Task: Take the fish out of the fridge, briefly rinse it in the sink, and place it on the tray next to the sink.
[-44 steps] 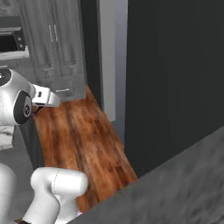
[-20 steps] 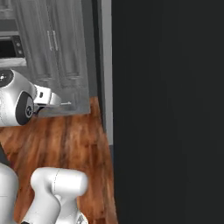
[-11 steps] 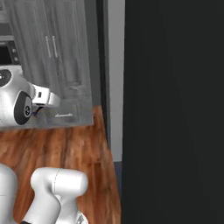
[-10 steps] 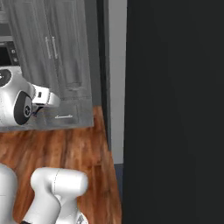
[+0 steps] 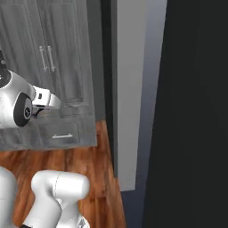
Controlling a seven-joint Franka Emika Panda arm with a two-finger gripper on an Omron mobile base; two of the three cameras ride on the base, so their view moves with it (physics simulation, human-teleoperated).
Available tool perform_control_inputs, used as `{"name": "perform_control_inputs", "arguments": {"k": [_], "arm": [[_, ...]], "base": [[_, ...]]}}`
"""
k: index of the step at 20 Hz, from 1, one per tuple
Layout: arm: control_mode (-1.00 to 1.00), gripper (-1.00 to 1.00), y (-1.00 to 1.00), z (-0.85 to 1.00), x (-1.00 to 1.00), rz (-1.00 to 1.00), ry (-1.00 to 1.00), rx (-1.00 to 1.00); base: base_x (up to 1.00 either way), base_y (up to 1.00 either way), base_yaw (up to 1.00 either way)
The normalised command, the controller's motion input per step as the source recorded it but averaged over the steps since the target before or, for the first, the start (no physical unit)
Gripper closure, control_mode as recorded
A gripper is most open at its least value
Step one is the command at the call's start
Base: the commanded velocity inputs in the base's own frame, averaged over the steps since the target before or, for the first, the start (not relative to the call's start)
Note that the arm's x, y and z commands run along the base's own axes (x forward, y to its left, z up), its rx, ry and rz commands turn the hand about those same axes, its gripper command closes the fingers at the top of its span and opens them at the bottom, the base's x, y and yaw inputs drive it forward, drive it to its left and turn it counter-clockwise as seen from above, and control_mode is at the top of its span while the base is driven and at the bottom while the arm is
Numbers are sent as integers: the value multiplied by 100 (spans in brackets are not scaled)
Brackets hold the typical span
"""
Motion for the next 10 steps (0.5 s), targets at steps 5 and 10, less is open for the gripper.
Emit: {"name": "perform_control_inputs", "arguments": {"k": [5, 10], "arm": [[100, 100, 0, 0, 0, 0, 0, 0], [100, 100, 0, 0, 0, 0, 0, 0]], "base": [[100, 60, 0], [100, 100, -11]]}}
